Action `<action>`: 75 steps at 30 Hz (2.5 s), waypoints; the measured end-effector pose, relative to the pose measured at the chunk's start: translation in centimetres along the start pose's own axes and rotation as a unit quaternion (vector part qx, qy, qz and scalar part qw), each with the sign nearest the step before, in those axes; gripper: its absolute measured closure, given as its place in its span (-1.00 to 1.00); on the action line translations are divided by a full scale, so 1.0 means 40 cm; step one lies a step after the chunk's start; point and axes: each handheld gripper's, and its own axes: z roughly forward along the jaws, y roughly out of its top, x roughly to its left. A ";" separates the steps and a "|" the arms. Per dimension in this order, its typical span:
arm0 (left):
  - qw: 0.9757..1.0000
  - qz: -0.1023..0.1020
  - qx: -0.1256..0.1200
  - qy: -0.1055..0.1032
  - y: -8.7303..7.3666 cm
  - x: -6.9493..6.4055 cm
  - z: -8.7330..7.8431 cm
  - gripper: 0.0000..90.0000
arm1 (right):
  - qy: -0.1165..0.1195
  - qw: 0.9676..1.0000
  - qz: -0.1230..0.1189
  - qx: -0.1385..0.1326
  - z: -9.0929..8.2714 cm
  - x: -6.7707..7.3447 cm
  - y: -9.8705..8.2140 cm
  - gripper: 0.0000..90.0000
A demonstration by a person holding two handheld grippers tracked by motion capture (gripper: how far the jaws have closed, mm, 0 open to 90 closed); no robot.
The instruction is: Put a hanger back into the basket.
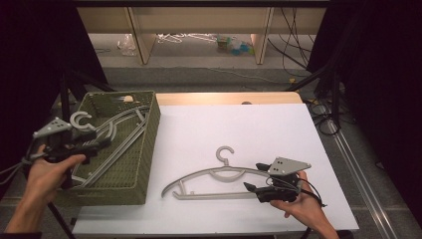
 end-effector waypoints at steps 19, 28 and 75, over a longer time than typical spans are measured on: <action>0.992 0.073 -0.036 -0.098 -0.105 -0.286 0.098 -0.49 | -0.004 1.000 0.010 -0.011 0.003 -0.008 -0.010 -0.61; 0.988 0.087 -0.043 -0.118 -0.137 -0.337 0.108 -0.58 | -0.002 1.000 0.009 -0.007 0.006 -0.006 -0.013 -0.61; 0.984 0.102 -0.012 -0.148 -0.206 -0.378 0.145 -0.61 | 0.012 0.977 -0.019 0.212 0.184 -0.175 -0.021 0.16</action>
